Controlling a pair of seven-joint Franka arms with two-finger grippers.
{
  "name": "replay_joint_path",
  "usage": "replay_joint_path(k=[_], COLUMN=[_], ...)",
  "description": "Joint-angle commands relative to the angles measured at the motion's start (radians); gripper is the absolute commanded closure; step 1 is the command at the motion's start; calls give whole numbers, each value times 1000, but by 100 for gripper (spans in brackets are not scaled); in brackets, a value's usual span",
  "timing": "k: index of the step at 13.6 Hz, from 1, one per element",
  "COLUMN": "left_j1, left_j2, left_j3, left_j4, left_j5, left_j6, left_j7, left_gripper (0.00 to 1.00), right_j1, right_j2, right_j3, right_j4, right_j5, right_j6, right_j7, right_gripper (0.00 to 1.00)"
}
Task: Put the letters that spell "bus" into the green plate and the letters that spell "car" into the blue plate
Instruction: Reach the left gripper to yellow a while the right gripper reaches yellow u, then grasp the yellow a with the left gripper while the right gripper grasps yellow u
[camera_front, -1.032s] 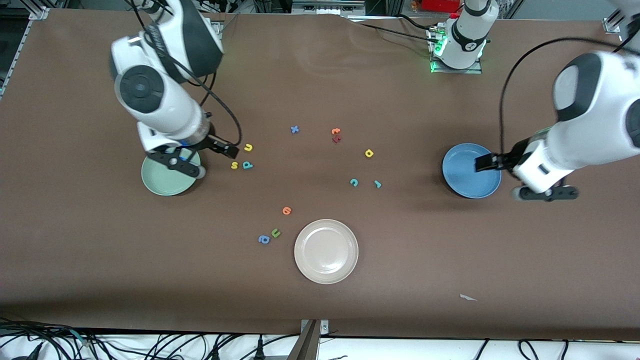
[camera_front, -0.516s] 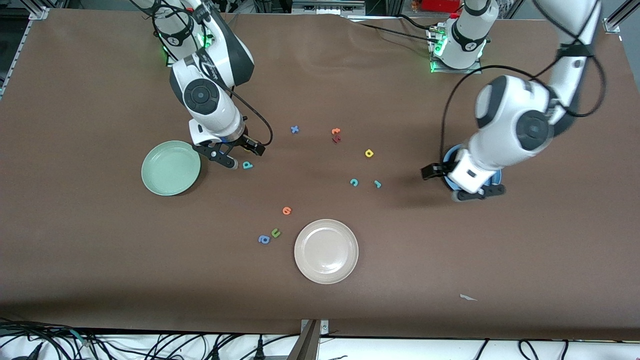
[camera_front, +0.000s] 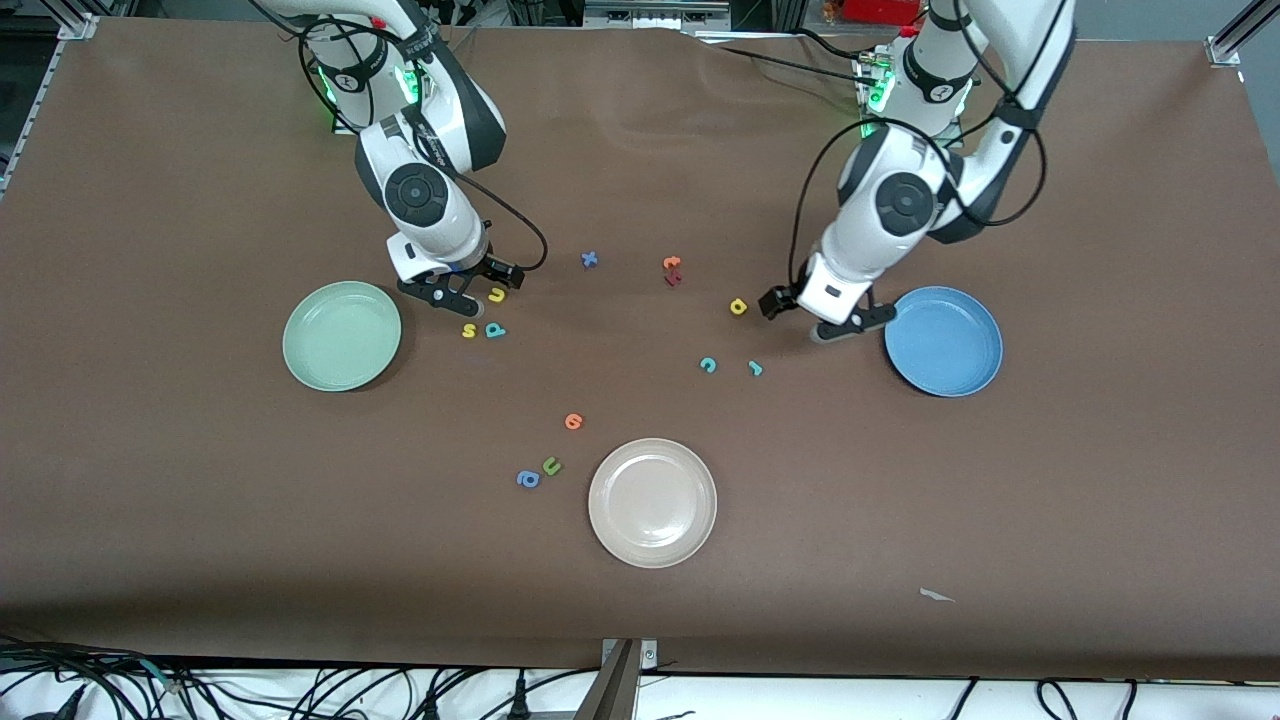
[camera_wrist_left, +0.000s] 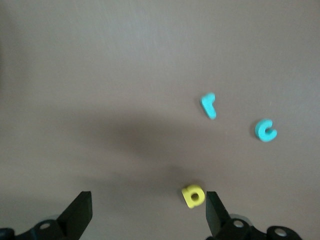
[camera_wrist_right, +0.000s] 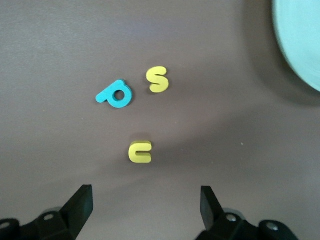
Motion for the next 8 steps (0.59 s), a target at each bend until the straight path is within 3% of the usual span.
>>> replay_joint_path(k=[1,6,8], left_j1=[-77,-116,-117], left_j2=[84,195,216], left_j3=[5,11,13], left_j4=[20,77,107], left_j5=[-3,148,164], left_j6=[63,66,63], left_j7=[-108,-286,-307], left_gripper=[0,0,0], right_j1=[-3,-3,-3], right_j2=[36,98,98], right_j3=[5,7,7], right_j4=[-26,-34,-39], right_j5=[-3,-2,-2], right_j6=[96,174,174], right_j7=[-99,-102,-102], right_gripper=[4,5,19])
